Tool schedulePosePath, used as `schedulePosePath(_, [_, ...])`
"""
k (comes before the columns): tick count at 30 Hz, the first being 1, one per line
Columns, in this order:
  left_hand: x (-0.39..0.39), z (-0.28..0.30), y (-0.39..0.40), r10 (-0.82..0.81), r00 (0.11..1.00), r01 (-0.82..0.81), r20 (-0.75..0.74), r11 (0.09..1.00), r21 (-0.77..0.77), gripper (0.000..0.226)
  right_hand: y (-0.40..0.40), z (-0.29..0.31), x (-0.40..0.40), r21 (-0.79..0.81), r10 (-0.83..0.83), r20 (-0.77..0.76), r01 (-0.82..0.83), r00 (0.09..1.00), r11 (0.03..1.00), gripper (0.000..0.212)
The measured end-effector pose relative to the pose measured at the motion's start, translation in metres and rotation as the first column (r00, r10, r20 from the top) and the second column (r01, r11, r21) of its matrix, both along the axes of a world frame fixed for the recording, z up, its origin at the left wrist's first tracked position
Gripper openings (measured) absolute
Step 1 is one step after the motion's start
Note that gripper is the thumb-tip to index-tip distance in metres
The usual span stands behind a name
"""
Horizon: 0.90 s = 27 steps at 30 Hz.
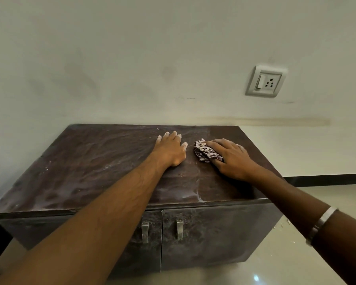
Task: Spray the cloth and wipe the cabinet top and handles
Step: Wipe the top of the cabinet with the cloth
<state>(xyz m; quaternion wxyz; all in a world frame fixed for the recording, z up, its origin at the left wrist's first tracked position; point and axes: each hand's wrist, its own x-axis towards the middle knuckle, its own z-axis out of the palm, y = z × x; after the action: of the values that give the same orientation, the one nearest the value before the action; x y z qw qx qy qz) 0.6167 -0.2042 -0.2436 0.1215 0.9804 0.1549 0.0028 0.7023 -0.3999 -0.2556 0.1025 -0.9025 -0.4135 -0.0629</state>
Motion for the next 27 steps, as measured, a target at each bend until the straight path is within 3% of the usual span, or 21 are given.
schedulePosePath(9, [0.003, -0.001, 0.005, 0.017, 1.0, -0.017, 0.005, 1.0, -0.007, 0.059, 0.017, 0.007, 0.027, -0.073, -0.13, -0.049, 0.126, 0.99, 0.989, 0.057])
schedulePosePath(17, [0.008, 0.001, 0.008, 0.032, 0.999, -0.032, 0.018, 0.999, -0.032, 0.058, 0.008, 0.0, 0.021, -0.032, -0.002, 0.006, 0.002, 1.0, 0.999, 0.056])
schedulePosePath(23, [0.007, -0.002, 0.009, 0.025, 1.0, -0.025, 0.017, 0.999, -0.04, 0.058, 0.019, 0.006, 0.035, -0.083, -0.129, -0.034, 0.126, 0.991, 0.989, 0.057])
schedulePosePath(27, [0.009, 0.0, 0.008, 0.025, 1.0, -0.024, 0.015, 0.999, -0.044, 0.058, 0.036, 0.007, 0.03, -0.075, -0.117, -0.045, 0.113, 0.992, 0.991, 0.058])
